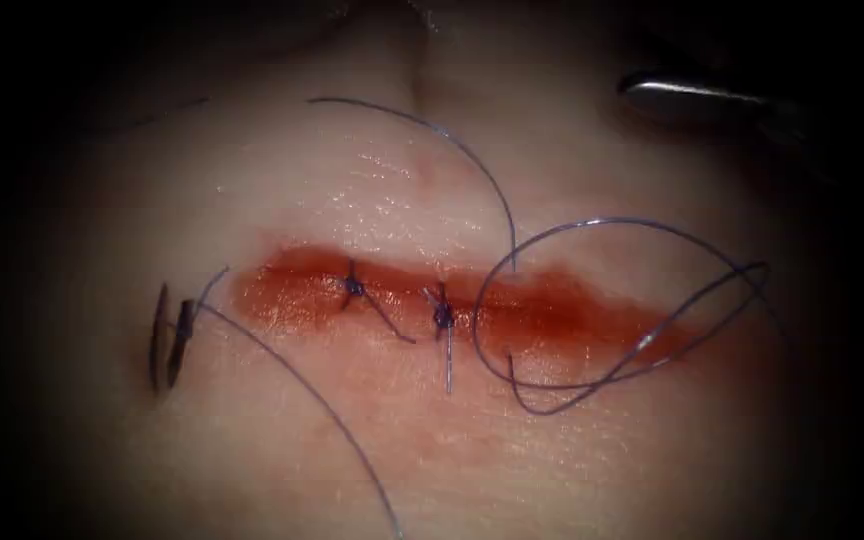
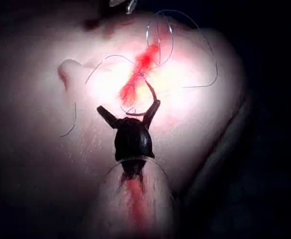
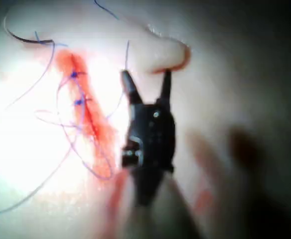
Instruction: Wound Closure
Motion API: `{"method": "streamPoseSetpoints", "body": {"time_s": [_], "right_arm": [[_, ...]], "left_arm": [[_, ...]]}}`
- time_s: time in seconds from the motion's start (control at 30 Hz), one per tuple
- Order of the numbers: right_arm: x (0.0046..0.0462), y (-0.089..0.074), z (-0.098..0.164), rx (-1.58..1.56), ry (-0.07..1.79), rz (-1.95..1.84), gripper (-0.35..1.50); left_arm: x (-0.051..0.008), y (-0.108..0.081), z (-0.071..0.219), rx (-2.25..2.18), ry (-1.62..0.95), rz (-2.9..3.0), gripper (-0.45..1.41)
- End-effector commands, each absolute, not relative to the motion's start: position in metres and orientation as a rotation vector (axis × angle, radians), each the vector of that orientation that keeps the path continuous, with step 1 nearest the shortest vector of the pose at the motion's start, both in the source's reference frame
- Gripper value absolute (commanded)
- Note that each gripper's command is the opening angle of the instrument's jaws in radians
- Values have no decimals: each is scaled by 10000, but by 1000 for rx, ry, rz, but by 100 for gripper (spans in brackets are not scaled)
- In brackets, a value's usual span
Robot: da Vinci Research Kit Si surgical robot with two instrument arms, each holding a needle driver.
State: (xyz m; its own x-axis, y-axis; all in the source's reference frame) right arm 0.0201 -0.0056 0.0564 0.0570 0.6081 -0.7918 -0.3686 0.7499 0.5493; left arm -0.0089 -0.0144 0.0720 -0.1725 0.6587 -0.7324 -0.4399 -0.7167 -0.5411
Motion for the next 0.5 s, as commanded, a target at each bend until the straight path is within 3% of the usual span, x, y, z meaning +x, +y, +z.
{"method": "streamPoseSetpoints", "body": {"time_s": [0.03,0.5], "right_arm": [[204,-64,569,228,1321,748,130],[168,-81,564,224,1316,742,128]], "left_arm": [[-104,-148,720,-1375,-292,1947,123],[-265,-133,685,-1477,-485,1946,113]]}}
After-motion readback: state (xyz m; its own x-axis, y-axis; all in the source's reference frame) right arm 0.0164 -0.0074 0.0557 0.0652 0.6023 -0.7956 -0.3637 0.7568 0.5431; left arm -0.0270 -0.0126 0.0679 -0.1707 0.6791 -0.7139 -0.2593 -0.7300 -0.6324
